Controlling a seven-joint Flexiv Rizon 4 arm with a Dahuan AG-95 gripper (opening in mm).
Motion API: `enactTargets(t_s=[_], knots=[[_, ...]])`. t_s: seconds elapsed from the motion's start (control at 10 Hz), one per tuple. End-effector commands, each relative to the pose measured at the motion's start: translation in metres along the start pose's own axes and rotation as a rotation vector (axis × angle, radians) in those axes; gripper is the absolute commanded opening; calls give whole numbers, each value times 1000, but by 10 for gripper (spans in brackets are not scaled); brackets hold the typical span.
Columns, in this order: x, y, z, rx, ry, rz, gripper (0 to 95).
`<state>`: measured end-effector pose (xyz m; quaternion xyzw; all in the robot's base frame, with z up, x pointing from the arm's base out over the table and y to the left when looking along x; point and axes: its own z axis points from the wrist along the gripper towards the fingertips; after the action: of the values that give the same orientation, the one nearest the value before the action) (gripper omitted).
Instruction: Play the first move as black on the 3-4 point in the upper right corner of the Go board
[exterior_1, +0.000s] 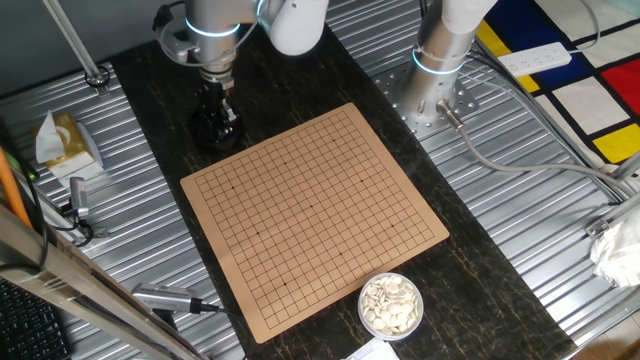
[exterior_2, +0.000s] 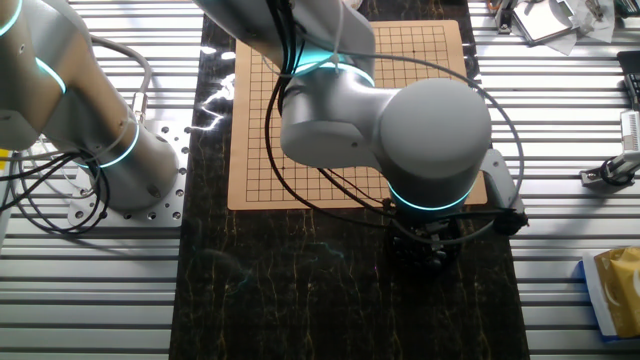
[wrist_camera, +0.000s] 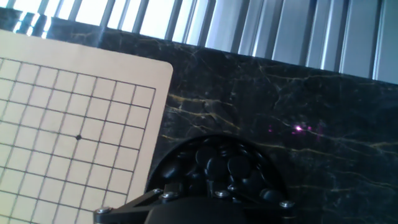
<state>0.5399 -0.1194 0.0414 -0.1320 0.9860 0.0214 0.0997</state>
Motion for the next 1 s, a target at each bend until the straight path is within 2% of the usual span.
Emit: enactTargets(t_s=[0.1,0.2,0.6,0.8,0.9,1.0], knots=[[0,0,1,49,7,3,190],[0,0,1,70,11,6,190],[0,0,1,84,15,9,190],[0,0,1,112,22,23,190],[0,0,1,119,24,29,0],[0,0,1,119,25,30,0]])
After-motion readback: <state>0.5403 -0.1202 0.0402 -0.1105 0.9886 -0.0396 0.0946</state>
